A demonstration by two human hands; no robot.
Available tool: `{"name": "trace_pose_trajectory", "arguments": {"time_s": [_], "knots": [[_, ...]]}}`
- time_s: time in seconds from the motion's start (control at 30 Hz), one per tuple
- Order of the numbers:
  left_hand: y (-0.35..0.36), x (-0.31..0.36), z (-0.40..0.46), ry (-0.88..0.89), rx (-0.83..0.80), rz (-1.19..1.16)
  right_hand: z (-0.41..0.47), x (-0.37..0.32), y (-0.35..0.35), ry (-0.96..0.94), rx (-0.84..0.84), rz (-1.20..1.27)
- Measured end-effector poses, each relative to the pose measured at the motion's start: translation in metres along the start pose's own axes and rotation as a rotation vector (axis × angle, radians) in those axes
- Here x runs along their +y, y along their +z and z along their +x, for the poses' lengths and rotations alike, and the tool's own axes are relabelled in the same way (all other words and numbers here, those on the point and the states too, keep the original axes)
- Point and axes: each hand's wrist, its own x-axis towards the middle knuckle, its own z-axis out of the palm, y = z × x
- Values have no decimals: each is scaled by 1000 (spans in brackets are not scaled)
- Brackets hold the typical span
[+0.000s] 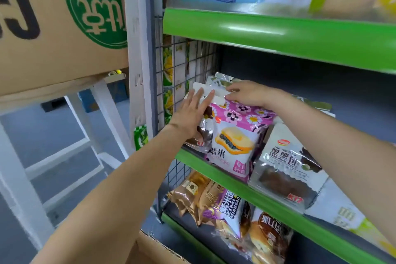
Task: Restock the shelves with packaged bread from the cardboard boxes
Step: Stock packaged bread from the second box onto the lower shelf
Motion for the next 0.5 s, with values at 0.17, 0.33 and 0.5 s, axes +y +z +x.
{"name": "trace_pose_trajectory", "arguments": {"time_s": [0.17, 0.33, 0.5], "knots": [[-13, 15, -14, -26, 286, -687, -28, 13, 0, 18, 15, 30], [-35, 39, -37, 335, 593, -483, -39, 26, 4, 107, 40, 12], [-26, 49, -31, 464, 145, 130, -50, 41, -9, 203, 137, -88]]}}
